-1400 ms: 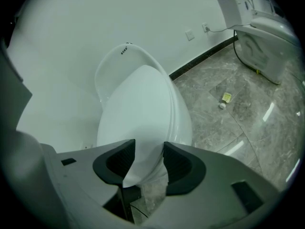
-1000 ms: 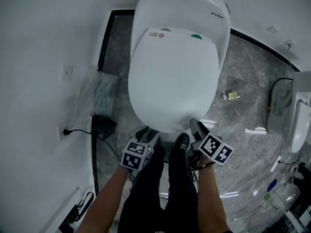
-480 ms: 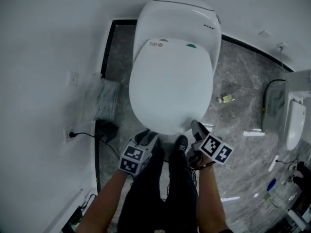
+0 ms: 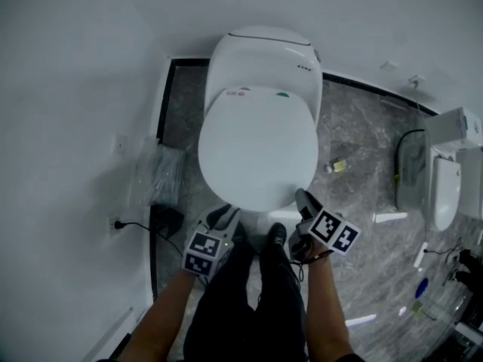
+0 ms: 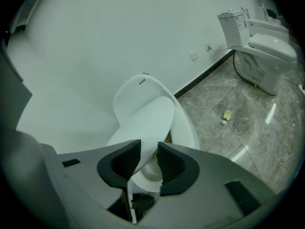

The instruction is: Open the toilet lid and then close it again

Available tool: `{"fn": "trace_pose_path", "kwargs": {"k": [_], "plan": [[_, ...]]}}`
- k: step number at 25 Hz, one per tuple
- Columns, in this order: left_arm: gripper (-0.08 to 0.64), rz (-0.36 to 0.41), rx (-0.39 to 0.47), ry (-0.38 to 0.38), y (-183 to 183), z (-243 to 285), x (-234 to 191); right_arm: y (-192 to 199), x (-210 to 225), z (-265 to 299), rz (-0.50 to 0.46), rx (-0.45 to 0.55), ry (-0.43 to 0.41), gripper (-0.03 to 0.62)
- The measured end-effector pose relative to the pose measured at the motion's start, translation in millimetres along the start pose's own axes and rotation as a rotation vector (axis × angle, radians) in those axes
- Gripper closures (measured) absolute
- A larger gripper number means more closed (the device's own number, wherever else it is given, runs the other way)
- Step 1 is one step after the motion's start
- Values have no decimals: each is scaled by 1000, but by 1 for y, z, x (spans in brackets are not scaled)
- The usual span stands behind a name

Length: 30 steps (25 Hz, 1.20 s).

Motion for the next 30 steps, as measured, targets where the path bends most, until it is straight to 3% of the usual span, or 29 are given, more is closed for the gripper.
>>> {"fn": "trace_pose_path", "kwargs": {"k": [9,19,24,30], "plan": [[551,17,77,-36,-56,-8,-1,-36,-25,-10,-25,55,-9,500],[551,-18,113,-118,-108,-9,-2,-72,-45,-15,-102,27,-102,497],[551,-37,132,-176,-135,-8,-5,-98,-59,-16,-193,5,-143,520],[551,-56,177,-232,-166,-5,-10,-138,-80,-22,-370,29,-204,525]]}}
Point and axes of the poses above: the fingertips, and each gripper's own axes: z forward along the fingers, x to its right, y out of its underside, the point moved 6 cm from there along -z, backward along the fingers, and after that the axes turned 4 degrees about -y, right-handed, at the moved point
